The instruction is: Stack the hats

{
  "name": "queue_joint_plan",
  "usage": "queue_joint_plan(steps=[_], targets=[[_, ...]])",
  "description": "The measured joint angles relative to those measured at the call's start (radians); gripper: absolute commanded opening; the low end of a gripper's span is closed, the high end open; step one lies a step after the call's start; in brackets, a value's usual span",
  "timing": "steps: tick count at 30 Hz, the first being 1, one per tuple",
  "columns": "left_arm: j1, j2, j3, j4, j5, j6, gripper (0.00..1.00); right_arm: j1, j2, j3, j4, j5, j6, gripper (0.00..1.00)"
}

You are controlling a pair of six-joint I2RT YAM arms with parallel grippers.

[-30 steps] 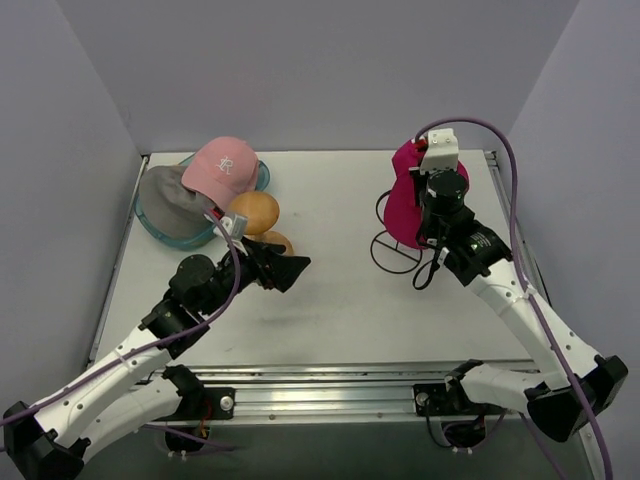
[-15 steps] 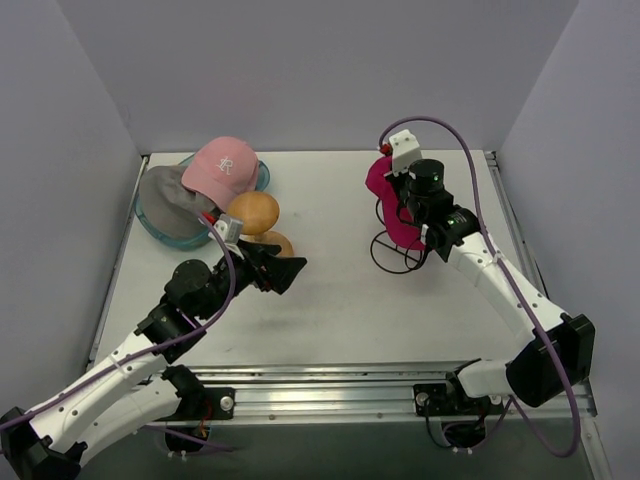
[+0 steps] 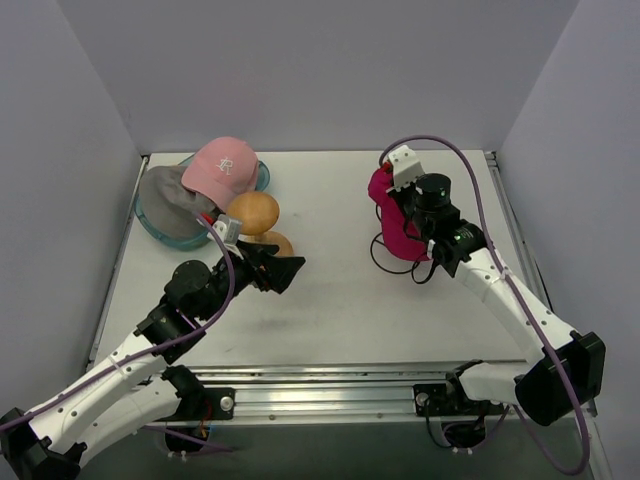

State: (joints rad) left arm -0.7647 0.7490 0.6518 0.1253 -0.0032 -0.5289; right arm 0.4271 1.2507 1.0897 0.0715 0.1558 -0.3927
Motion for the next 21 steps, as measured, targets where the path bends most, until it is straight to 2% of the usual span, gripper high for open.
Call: queue_joint_plan(steps=[12,21], targets=[[0.0,0.0,-0.001,-0.003,-0.017,0.011,0.94,0.0,-0.013,-0.024,0.0,-0.043,-0.034,0.08],[0.0,0.0,-0.001,-0.003,-0.019,0.014,0.94,0.014,0.011,-0.024,0.002,-0.059,-0.061,0.24]])
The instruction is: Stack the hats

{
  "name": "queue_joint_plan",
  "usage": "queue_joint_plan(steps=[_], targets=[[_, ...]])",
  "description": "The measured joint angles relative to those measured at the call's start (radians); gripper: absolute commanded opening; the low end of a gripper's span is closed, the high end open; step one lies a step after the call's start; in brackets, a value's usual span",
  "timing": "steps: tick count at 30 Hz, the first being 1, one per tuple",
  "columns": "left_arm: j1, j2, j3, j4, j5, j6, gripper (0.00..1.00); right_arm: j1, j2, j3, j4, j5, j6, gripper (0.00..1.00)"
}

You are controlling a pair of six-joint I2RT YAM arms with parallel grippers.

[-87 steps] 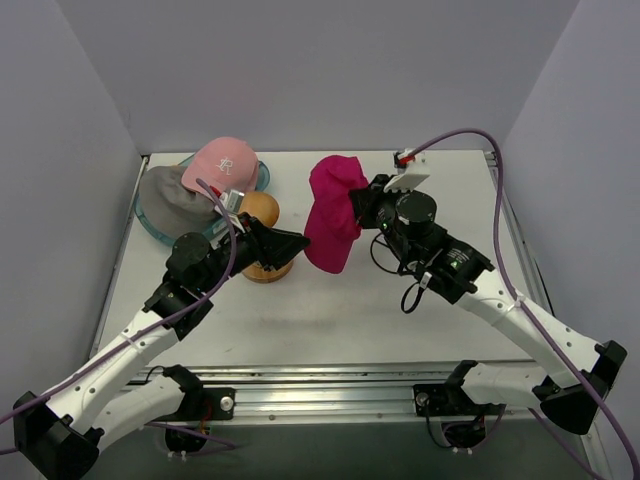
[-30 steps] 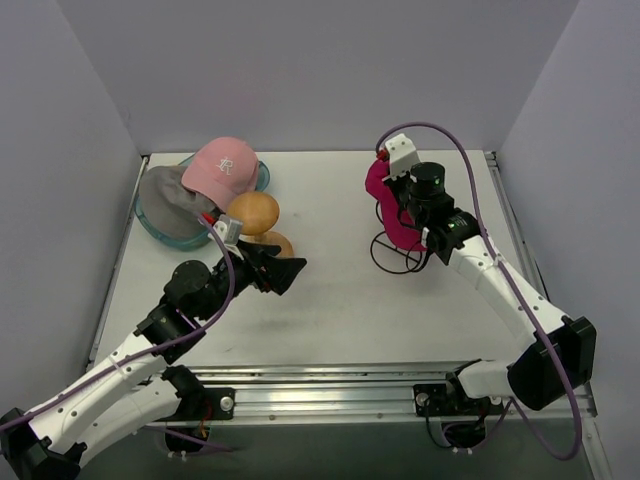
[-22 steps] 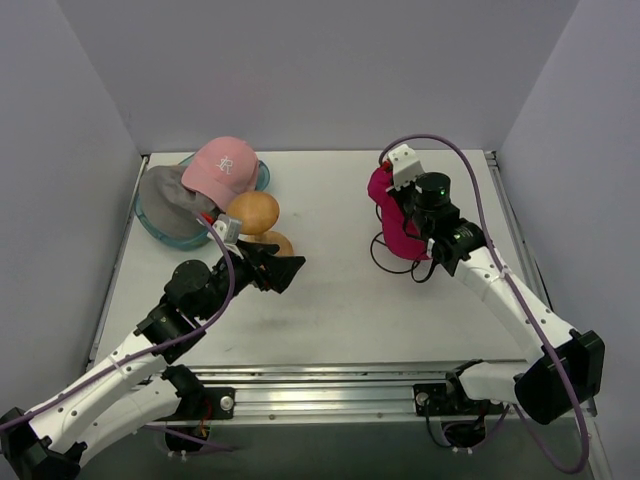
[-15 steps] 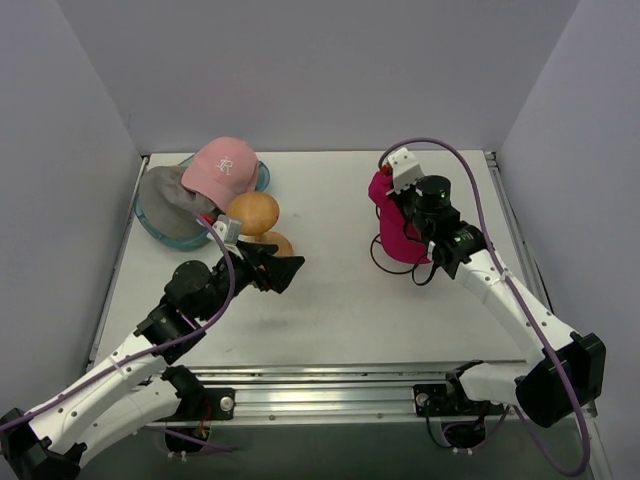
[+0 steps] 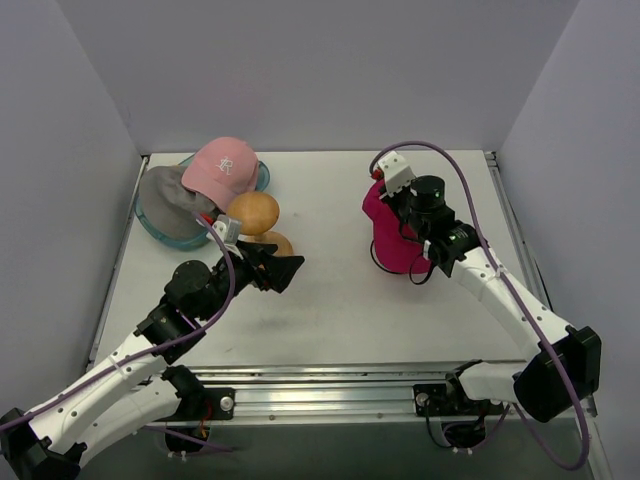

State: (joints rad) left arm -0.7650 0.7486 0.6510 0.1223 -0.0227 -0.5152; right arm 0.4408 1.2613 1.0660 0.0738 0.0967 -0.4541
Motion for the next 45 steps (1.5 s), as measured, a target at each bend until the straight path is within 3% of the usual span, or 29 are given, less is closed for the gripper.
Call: queue_joint_plan(steps=[7,12,20,26,35,45], targets=[[0.0,-0.002,0.0,0.0,0.0,0.0,0.94,0.006,0.0,0.0,0.042,0.005,0.045,0.32],[0.0,-0.002,0.0,-0.001,-0.001,0.0,0.94,0.007,0.006,0.017,0.068,0.017,0.193,0.35],[0.0,-0.021,-0.003,-0.01,-0.019,0.002,0.94,0.076,0.164,0.24,-0.009,0.19,0.433,0.37],[-0.002,-0.084,-0.02,-0.02,-0.064,0.003,0.94,0.2,0.241,0.283,-0.087,0.335,0.485,0.37],[-0.007,-0.19,-0.052,-0.031,-0.151,0.003,0.94,0.264,0.398,0.315,-0.17,0.526,0.496,0.37],[-0.007,-0.189,-0.06,-0.033,-0.18,0.003,0.94,0.316,0.486,0.316,-0.212,0.75,0.476,0.34]])
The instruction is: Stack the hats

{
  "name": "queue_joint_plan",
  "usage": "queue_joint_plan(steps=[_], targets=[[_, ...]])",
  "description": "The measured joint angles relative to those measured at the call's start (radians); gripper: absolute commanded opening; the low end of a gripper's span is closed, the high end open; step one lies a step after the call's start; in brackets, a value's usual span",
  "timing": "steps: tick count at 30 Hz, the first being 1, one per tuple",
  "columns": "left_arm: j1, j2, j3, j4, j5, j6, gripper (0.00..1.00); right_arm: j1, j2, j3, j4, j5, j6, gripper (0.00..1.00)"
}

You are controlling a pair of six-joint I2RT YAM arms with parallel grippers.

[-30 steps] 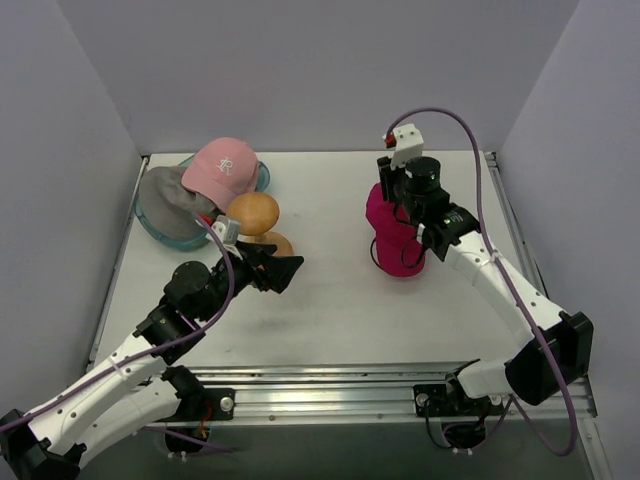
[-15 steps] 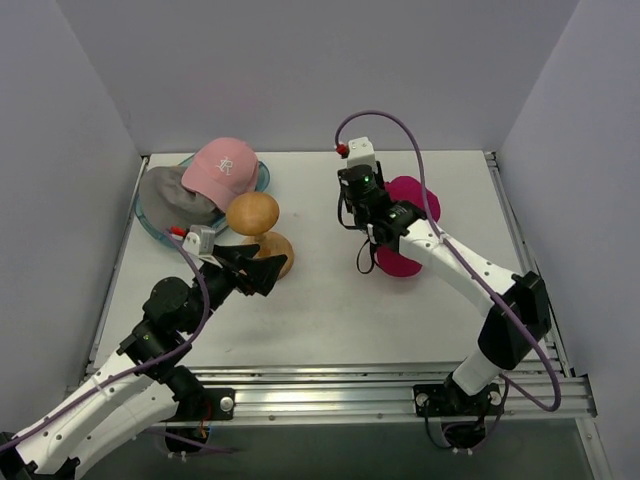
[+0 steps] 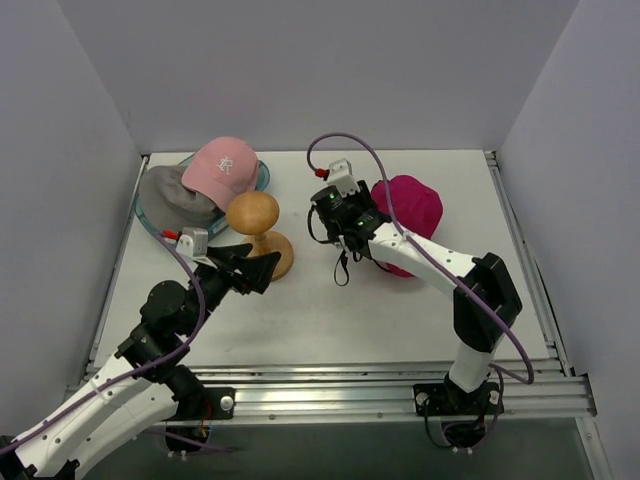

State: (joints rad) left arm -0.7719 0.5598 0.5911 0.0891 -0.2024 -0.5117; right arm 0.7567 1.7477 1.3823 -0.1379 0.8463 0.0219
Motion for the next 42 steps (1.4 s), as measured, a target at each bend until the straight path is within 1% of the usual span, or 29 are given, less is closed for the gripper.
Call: queue_joint_plan(steps=[9,28,31,34,39,42], targets=[[0.0,0.0,-0.002,0.0,-0.003,0.0,0.94,0.006,0.067,0.011,0.007,0.074,-0.037,0.32],[0.0,0.0,-0.003,0.0,-0.011,0.0,0.94,0.006,0.078,0.018,0.02,0.058,-0.048,0.33],[0.0,0.001,-0.005,0.0,-0.011,0.0,0.94,0.006,0.075,0.031,0.002,0.023,-0.045,0.33],[0.0,0.003,-0.005,0.0,-0.011,0.0,0.94,0.005,0.043,0.033,-0.01,-0.049,-0.023,0.35],[0.0,0.002,-0.005,0.0,-0.011,0.0,0.94,-0.016,-0.106,0.033,-0.011,-0.2,0.048,0.36],[0.0,0.002,-0.005,0.0,-0.011,0.0,0.94,-0.073,-0.227,0.01,0.011,-0.261,0.124,0.36]])
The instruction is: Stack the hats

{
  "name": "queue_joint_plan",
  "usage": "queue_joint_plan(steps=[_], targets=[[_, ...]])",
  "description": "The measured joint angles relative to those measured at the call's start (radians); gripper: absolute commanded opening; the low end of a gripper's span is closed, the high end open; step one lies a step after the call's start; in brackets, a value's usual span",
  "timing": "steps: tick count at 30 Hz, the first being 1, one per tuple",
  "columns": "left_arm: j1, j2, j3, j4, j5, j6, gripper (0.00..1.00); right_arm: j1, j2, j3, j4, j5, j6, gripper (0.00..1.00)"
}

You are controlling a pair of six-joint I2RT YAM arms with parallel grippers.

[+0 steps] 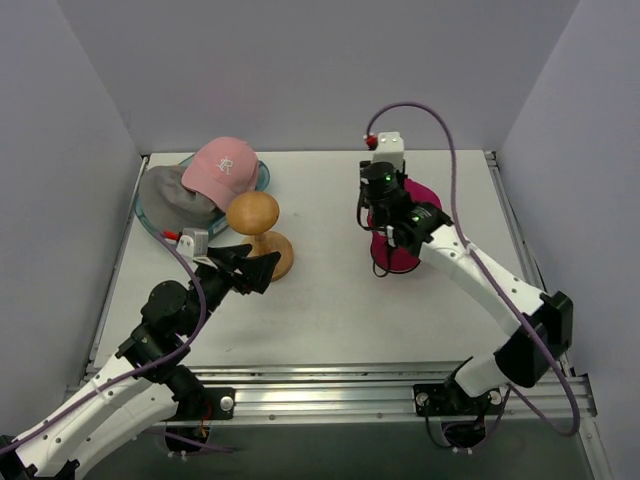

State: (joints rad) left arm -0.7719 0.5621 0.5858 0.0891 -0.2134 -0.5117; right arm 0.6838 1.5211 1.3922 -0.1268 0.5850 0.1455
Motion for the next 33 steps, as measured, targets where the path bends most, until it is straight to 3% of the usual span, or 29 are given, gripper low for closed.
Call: queue_joint_plan(steps=[6,15,25,33], targets=[[0.0,0.0,0.0,0.0,0.0,0.0,0.94,-0.108,-0.238,-0.227,0.031,-0.007,0.179,0.38],[-0.001,0.011,0.0,0.0,-0.011,0.0,0.94,-0.122,-0.463,-0.487,0.025,-0.006,0.359,0.4],[-0.002,0.011,0.0,0.0,-0.012,0.0,0.94,-0.171,-0.574,-0.623,0.091,-0.075,0.349,0.41],[-0.002,0.017,0.0,0.0,-0.012,0.0,0.94,-0.385,-0.578,-0.705,0.199,-0.306,0.257,0.4]])
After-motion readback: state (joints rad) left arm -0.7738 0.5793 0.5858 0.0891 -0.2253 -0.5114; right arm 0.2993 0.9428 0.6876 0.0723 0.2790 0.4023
